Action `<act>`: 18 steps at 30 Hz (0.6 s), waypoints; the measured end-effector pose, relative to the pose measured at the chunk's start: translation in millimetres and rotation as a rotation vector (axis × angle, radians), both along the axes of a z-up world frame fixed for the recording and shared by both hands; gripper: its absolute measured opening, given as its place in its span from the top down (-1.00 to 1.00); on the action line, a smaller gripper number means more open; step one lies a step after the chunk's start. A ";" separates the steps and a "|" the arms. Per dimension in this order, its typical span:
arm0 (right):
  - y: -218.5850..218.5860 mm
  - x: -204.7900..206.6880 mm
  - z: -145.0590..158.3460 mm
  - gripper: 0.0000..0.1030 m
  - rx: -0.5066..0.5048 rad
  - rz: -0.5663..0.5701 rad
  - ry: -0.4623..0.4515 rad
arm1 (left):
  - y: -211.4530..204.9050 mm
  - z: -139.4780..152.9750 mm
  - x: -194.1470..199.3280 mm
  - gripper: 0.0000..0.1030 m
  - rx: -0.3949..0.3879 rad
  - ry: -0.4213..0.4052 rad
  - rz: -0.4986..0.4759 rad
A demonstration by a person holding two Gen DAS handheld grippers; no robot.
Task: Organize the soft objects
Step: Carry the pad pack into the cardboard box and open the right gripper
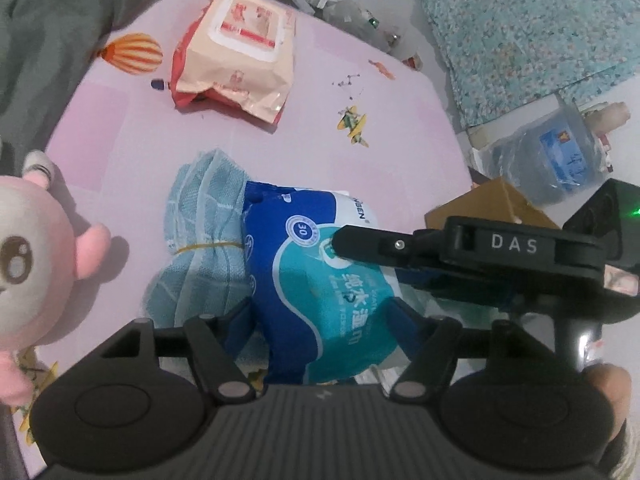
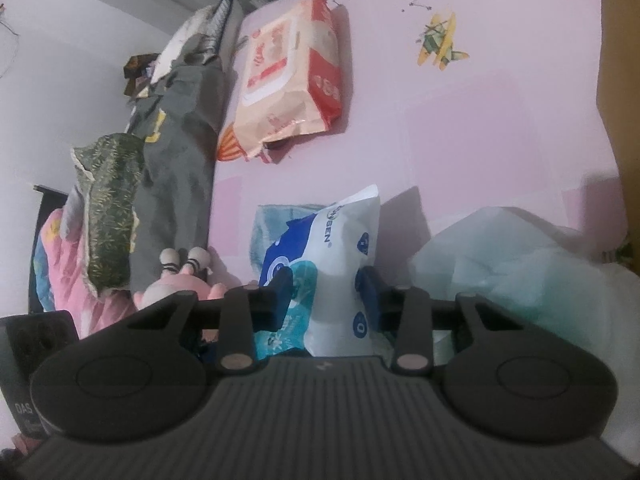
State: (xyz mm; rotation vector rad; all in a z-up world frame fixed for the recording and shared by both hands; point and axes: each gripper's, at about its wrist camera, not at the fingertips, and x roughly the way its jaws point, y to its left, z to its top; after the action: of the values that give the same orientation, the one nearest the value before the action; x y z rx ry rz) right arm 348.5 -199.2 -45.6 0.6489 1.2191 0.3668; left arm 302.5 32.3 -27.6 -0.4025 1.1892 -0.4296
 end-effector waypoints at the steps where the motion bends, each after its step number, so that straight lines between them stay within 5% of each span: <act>1: -0.4 -1.3 3.0 0.31 0.009 0.001 -0.006 | 0.1 5.3 -2.9 -0.36 0.007 -0.011 0.002; 10: -9.4 -27.7 53.8 0.32 0.101 0.009 -0.114 | -11.4 74.6 -43.9 -0.36 0.045 -0.150 -0.005; 18: -84.9 -73.4 108.4 0.32 0.145 -0.050 -0.243 | -88.0 129.3 -78.2 -0.37 0.015 -0.265 -0.136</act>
State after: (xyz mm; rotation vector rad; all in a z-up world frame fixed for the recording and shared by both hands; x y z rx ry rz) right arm 275.1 -284.0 62.7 0.7353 0.9488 0.4807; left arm 224.3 -55.7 101.8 -0.2429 0.9637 -0.5733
